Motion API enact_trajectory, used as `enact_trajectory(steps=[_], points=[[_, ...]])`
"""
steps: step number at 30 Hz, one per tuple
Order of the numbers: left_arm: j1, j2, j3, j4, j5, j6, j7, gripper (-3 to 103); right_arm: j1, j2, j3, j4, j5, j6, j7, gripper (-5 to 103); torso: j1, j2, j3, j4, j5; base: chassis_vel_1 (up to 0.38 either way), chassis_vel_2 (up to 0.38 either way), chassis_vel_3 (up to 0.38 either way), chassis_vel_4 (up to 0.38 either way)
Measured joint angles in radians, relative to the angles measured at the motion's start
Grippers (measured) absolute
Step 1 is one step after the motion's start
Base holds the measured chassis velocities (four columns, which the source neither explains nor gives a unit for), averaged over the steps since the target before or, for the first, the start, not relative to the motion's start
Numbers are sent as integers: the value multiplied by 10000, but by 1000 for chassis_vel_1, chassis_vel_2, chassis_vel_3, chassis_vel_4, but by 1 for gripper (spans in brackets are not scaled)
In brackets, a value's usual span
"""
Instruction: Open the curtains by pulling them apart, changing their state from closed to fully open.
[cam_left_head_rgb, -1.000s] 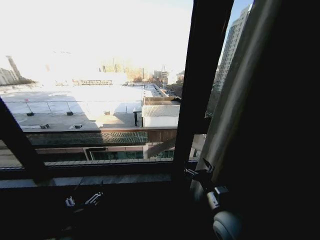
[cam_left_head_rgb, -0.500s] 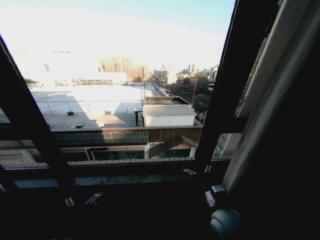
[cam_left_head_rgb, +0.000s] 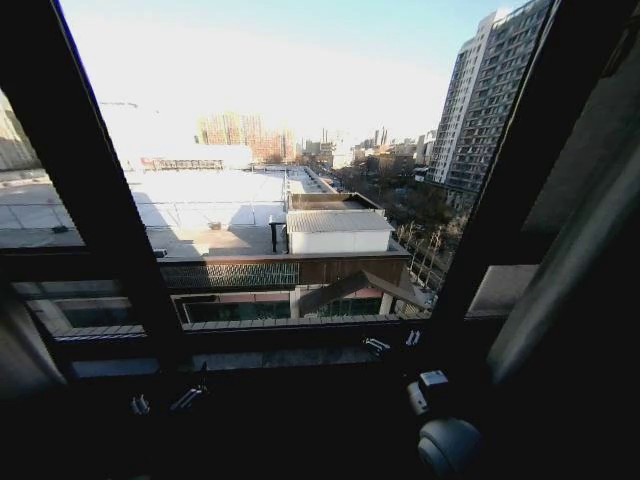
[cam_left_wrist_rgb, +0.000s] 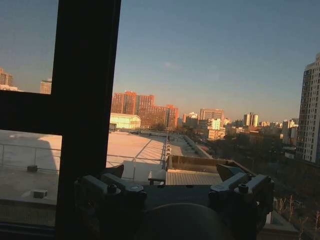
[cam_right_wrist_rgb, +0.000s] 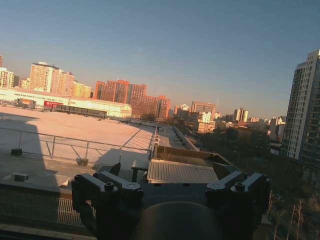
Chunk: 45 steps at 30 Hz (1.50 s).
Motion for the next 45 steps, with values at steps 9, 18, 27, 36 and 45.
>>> enact_trajectory(steps=[9, 18, 27, 36, 45], points=[[15, 17, -6, 55, -2, -116, 4, 100, -88, 27, -31, 15, -88, 25, -1, 100, -1, 0, 0, 1, 2, 358, 358, -339, -355], [12, 34, 16, 86, -23, -146, 6, 100, -183, 54, -13, 24, -149, 174, 3, 100, 0, 1, -1, 0, 0, 364, 362, -372, -345], [9, 40, 12, 112, -42, -154, 11, 100, -198, 99, -5, -24, -252, 204, 7, 100, 0, 0, 0, 0, 1, 339, 354, -343, -344], [-54, 43, -15, 137, -86, -129, 12, 100, 5, 82, -13, -304, -352, 618, 14, 100, -2, 0, -1, 0, 4, 361, 352, -355, -374], [-1041, 655, -572, 490, -341, 602, -139, 100, 133, 141, -8, -599, -378, 757, 40, 100, 1, 0, -1, 0, -6, 200, 211, -193, -191]])
